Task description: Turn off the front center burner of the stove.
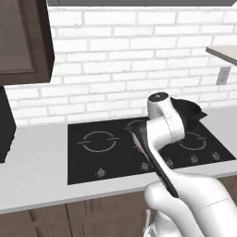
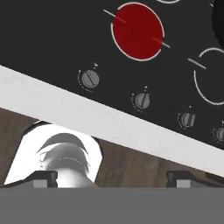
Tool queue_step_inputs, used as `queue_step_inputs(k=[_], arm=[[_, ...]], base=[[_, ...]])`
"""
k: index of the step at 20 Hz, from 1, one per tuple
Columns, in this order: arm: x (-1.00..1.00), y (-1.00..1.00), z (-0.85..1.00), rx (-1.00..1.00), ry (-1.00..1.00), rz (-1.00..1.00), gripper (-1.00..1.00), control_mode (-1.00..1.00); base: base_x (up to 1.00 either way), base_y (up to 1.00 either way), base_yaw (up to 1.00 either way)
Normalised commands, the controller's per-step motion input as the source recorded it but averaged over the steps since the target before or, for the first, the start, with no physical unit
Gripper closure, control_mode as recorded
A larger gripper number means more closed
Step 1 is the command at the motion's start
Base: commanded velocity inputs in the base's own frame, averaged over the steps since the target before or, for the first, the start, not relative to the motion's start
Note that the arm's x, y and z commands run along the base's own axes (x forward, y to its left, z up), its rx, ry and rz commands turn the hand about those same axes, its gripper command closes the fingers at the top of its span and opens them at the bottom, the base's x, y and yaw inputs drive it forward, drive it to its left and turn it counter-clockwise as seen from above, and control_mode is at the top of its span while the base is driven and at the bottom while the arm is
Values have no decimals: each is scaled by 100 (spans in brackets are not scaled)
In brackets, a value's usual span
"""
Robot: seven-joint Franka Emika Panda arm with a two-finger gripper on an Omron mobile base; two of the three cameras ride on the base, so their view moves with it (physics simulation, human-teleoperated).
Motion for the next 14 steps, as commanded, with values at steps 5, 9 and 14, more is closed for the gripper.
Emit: queue_step_inputs(k=[5, 9, 14], arm=[[27, 0, -59, 5, 9, 10, -100, -100], [70, 13, -24, 10, 3, 5, -100, -100], [74, 41, -31, 1, 4, 0, -100, -100]], base=[[0, 0, 0], [0, 0, 0], [0, 0, 0]])
